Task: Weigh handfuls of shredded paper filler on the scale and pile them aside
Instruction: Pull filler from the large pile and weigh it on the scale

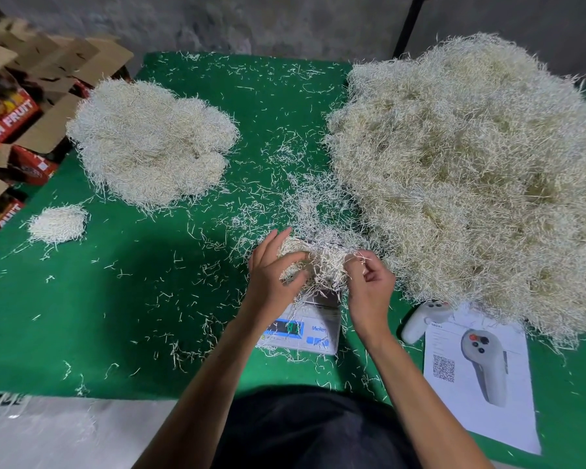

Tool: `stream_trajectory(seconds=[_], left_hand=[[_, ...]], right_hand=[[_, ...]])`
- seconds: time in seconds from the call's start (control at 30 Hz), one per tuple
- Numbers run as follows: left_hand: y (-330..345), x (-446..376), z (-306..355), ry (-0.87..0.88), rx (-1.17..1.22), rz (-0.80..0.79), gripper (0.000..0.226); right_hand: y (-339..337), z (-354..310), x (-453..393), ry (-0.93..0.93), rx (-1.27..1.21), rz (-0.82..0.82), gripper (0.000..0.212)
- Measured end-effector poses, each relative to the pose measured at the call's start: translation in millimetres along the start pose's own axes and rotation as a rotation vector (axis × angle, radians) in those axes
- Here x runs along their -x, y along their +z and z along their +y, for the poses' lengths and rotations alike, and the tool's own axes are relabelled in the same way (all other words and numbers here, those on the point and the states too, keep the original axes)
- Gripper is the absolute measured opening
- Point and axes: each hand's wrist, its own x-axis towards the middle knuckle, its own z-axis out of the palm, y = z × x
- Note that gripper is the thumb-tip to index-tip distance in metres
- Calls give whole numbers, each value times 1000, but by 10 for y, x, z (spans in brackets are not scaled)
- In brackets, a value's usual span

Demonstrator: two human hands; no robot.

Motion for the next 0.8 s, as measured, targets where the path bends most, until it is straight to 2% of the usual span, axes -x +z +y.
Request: stream_trajectory(seconds=[0.1,0.23,0.33,0.43,0.53,0.63,0.73,0.8], left_hand=[[-26,2,39,-1,-9,8,32],[-52,8,62,-21,1,-2,31],[-59,10,104,-31,-10,-4,31],[-98,52,184,-49,90,-77,42],[-155,91,324,-186,283,-180,58],[-149,58,422,-278,343,-164,64],[-131,-2,436,-312,305,-67,42],[-142,-26,404,-302,377,-32,28]], right_hand=[[8,-1,12,7,-4,-4,14],[9,38,10,30,3,-18,29],[9,54,7,25,19,-20,25],[7,73,1,22,39,-34,20],[5,93,-11,27,73,-68,19],[7,108,-20,42,77,-106,17],[12,117,-8,60,114,-140,15],[32,105,-12,85,129,-134,15]])
